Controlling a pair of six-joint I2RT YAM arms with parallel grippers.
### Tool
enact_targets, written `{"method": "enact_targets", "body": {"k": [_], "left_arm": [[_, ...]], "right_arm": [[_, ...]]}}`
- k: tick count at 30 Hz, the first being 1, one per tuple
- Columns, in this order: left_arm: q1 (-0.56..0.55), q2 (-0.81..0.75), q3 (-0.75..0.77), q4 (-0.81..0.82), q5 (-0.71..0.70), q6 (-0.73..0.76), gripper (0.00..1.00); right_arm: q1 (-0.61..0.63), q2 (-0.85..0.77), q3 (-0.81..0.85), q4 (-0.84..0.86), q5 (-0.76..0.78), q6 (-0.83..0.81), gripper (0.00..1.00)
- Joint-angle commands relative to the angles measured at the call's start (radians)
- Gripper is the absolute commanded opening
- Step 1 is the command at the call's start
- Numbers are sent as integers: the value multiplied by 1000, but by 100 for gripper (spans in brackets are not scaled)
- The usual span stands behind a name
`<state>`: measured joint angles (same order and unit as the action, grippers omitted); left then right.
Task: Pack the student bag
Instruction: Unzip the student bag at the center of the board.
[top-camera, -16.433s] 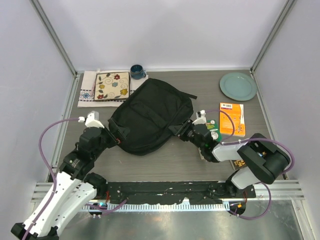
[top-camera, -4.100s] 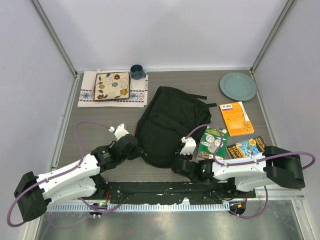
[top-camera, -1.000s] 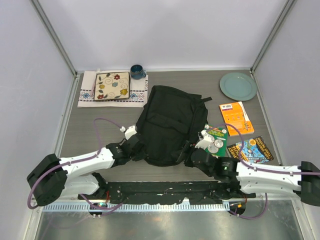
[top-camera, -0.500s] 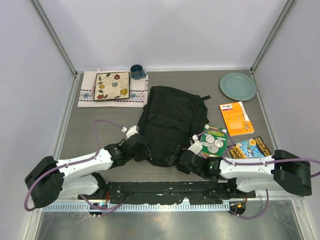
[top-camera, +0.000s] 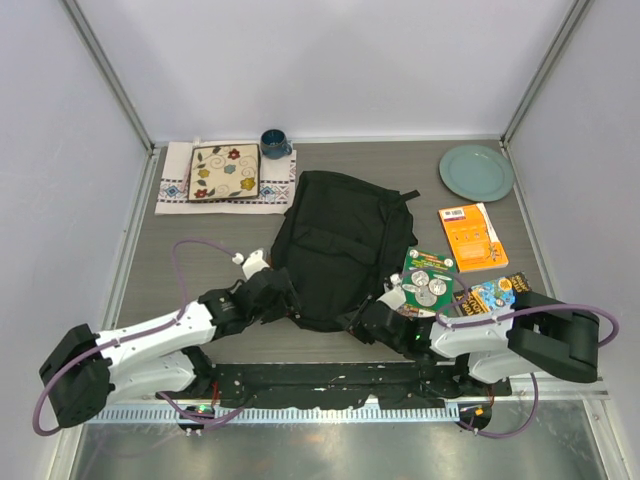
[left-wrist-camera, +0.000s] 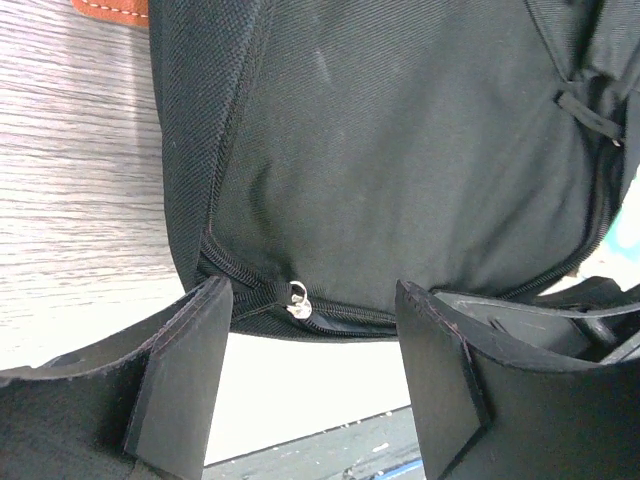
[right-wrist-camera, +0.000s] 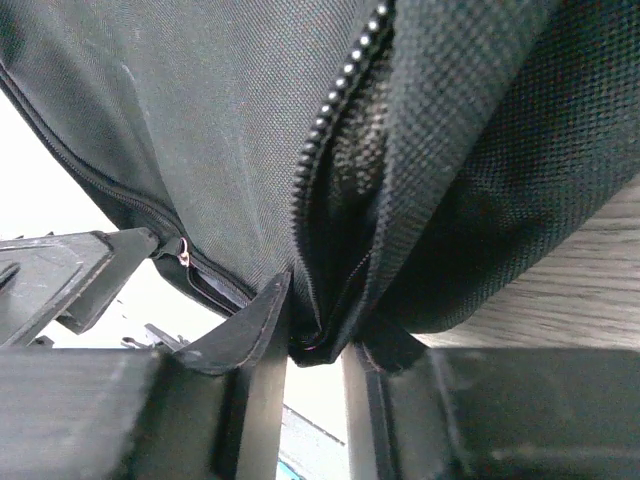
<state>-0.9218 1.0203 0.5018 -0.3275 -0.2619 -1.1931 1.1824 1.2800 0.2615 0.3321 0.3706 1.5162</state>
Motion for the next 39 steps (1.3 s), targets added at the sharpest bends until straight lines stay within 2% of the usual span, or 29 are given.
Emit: {"method": "enact_targets", "body": {"k": [1,6,10,13,15,16,17,19,20,24,28,32,39], "left_arm": [[-2,53,33,-77,-48,21,70],[-2,141,43,-81,-30,15,69],[-3,173,18,-48,-4,7,65],[-3,201,-5,-2,35,7,52],[-3,231,-20,36,55,7,39],[-3,242,-25,47,68,9,26],[-3,251,-31,56,73,9,21],[-3,273,-34,82,84,12,0],[-3,277,-32,84,82,13,0],[-3,255,-23,78,70,23,0],[-3,135,4,6,18,39,0],[8,-49,55,-126,-81,69,0],[54,-140,63,-225,-86,121,0]], "right_arm": [[-3,67,-21,57,4,-4,27],[-1,79,-18,62,1,-21,19],[-1,70,-18,38,10,-39,17],[-1,62,-16,16,14,-50,16],[-1,58,-15,12,17,-60,15],[0,58,-13,9,17,-63,14],[2,58,-8,4,21,-70,13],[5,51,-1,-16,27,-88,5],[6,47,7,-28,37,-91,0],[11,13,10,-99,67,-114,0],[11,-43,-7,-149,99,-114,0],[11,-70,-39,-173,122,-103,0],[11,-79,-54,-156,137,-113,0]]}}
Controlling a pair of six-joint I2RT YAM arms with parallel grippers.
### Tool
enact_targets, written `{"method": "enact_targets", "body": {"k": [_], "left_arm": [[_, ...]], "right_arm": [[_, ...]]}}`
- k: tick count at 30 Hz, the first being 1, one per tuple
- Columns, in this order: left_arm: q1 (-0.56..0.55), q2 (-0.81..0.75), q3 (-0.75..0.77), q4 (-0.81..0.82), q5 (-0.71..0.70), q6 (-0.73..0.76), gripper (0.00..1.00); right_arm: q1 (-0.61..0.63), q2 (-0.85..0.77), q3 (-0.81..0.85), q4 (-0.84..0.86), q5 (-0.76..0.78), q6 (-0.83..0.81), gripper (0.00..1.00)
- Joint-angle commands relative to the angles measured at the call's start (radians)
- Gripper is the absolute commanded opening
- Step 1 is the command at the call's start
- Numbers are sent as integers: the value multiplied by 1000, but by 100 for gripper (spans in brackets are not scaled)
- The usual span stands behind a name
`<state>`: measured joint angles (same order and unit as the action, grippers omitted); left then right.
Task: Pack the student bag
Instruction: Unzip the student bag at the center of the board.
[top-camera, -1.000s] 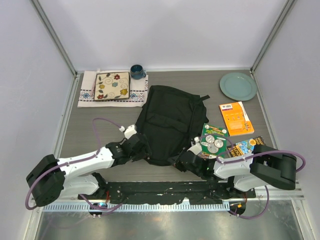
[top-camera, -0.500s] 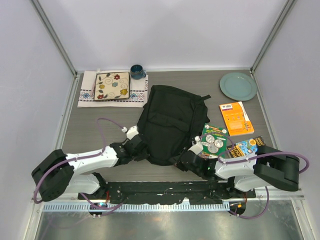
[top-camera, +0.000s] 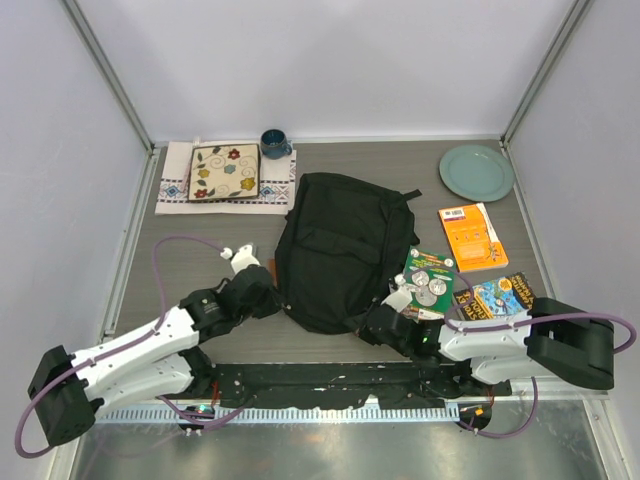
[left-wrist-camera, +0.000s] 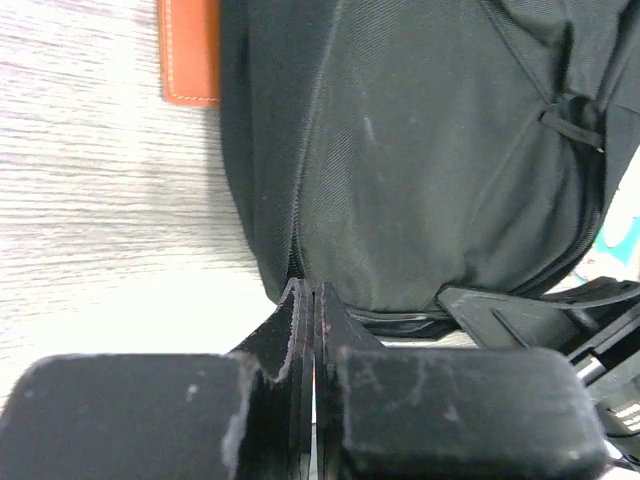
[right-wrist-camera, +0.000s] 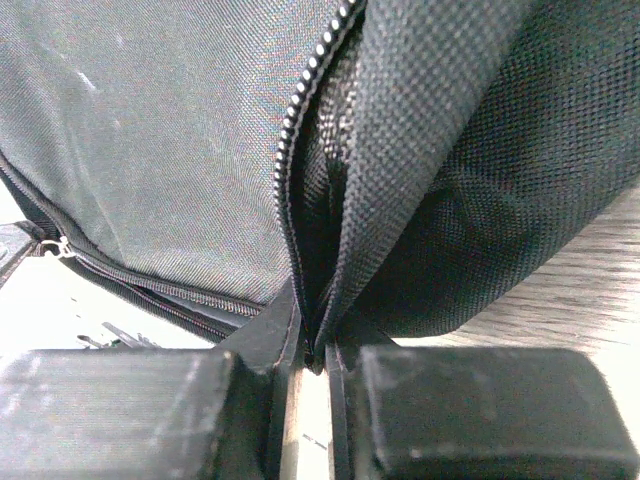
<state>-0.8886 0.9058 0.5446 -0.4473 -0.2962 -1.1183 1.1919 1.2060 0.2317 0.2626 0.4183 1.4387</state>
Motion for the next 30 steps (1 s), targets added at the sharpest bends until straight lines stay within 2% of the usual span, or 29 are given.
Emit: {"method": "enact_targets", "body": {"k": [1,6,9,10,16,21,26,30], "left_arm": [[20,-30,20,-110,-57,46,0],[33,-56,31,-169,-112,86,0],[80,-68,63,-182,-138,162,0],[127,-65,87,-180,-124,213,0],[296,8,172,-58,-46,391,0],[355,106,224,80,29,518,0],[415,208,233,260,129,555,0],[427,274,256,309,202,548,0]], "right_arm": [[2,-6,-25,-85,91,-35,0],[2,-8,-25,-86,96,-57,0],[2,-25,-25,-95,96,-98,0],[2,-37,-22,-98,96,-109,0],[2,-91,-11,-134,80,-214,0],[2,-143,-9,-166,48,-285,0],[2,-160,-20,-143,1,-334,0],[2,-135,-14,-119,-21,-353,0]]}}
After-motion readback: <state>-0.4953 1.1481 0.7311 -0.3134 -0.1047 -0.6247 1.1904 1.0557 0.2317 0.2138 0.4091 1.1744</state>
